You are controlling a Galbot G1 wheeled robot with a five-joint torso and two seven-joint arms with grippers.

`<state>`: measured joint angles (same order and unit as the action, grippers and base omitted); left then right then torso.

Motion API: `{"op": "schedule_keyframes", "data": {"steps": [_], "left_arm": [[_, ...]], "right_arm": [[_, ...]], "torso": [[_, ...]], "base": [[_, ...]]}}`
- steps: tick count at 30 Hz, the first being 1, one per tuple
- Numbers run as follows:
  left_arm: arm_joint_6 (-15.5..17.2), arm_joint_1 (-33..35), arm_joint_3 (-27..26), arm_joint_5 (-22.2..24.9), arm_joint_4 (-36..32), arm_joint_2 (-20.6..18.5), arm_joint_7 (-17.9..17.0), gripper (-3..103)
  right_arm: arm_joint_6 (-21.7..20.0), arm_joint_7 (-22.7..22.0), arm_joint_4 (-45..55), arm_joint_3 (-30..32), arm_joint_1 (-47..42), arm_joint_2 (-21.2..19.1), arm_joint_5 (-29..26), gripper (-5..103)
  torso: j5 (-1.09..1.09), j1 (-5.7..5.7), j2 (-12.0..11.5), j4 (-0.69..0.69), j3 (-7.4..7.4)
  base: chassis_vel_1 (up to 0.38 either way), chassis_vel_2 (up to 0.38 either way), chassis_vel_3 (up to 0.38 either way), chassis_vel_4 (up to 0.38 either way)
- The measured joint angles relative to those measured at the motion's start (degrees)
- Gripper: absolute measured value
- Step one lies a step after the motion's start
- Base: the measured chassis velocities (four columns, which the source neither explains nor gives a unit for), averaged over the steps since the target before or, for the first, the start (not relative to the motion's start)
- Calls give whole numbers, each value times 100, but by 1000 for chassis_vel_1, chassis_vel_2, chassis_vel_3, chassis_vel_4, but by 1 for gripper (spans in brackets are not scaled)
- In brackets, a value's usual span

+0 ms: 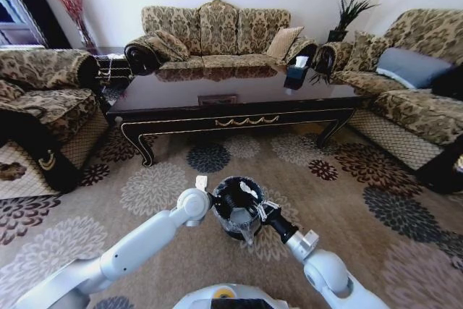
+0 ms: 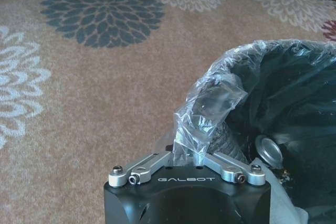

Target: Move to the front of the table and pick up the trash from the floor, then place it into the trash bin.

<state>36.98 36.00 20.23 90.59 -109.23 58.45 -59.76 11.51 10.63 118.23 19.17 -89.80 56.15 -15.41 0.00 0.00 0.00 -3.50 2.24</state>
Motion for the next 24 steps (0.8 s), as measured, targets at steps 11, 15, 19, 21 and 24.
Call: {"op": "schedule_keyframes", "data": {"steps": [11, 15, 19, 21, 24], "left_arm": [[-36, 14, 4, -17, -74, 50, -39, 0], [-33, 165, -127, -49, -101, -16, -41, 0], [-26, 244, -208, -59, -179, -116, -34, 0], [-24, 264, -242, -60, -216, -151, -29, 0], [-23, 273, -259, -61, -239, -167, -26, 0]], "right_arm": [[88, -1, -109, -38, 7, 47, 119, 31], [106, 6, -109, -30, -41, 70, 116, 42], [205, 153, -113, -31, -56, 71, 218, 63], [286, 216, -179, -30, -32, 66, 444, 63], [437, 251, -273, -10, 18, 64, 774, 74]], "torso": [[0, 0, 0, 0, 0], [0, 0, 0, -1, 0], [0, 0, 0, 0, 0], [-1, 0, 0, 0, 0], [0, 0, 0, 0, 0]], "base": [[0, 0, 0, 0], [0, 0, 0, 0], [0, 0, 0, 0], [0, 0, 0, 0], [0, 0, 0, 0]]}}
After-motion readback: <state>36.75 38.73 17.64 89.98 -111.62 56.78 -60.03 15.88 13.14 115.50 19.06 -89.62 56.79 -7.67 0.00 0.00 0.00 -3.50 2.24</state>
